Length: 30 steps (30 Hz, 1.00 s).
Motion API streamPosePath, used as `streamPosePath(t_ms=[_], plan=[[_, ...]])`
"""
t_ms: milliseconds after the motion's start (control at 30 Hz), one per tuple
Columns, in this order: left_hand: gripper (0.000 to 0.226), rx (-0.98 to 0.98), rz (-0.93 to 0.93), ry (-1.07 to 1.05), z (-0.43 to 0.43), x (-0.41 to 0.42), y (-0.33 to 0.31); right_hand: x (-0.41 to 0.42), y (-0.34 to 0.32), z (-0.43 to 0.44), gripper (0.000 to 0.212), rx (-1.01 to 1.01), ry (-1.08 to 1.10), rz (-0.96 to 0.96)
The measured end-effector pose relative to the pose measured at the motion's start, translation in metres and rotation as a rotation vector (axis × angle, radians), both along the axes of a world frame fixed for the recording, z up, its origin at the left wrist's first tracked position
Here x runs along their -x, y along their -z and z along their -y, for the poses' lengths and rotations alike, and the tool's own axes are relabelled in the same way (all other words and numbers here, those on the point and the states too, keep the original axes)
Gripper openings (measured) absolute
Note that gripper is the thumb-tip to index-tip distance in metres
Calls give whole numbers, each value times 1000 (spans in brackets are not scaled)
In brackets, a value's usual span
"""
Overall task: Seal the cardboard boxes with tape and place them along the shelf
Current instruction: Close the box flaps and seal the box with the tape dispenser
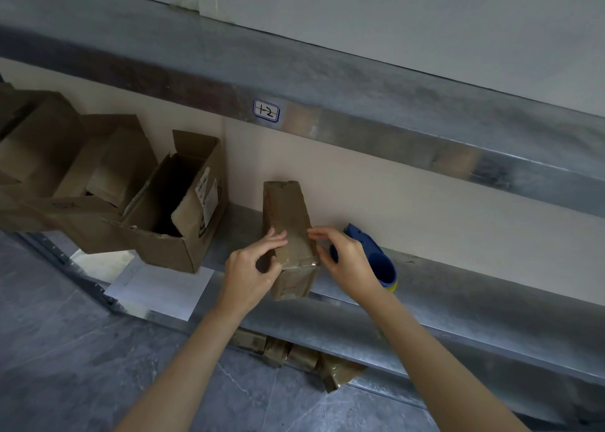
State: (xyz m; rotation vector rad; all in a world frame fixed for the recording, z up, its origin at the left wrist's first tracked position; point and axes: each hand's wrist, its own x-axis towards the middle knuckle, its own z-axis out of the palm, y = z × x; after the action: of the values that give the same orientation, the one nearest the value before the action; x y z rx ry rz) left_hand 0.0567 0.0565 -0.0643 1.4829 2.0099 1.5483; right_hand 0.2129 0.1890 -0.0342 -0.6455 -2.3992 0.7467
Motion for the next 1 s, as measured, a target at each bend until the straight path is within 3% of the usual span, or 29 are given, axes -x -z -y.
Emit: streamPosePath(t_ms=[400,667,833,1000], plan=[[32,-66,-38,-43,-4,-1,6,5,-3,1,20,35,53,-2],[28,-30,2,6,-3,3,3,4,-6,4,51,48,-35,87],[31,18,74,90,-1,14,1,-3,-4,-3,36,96,-65,82],[42,44,99,125,1,14,0,-4,-2,-3,41,111,-91,100]])
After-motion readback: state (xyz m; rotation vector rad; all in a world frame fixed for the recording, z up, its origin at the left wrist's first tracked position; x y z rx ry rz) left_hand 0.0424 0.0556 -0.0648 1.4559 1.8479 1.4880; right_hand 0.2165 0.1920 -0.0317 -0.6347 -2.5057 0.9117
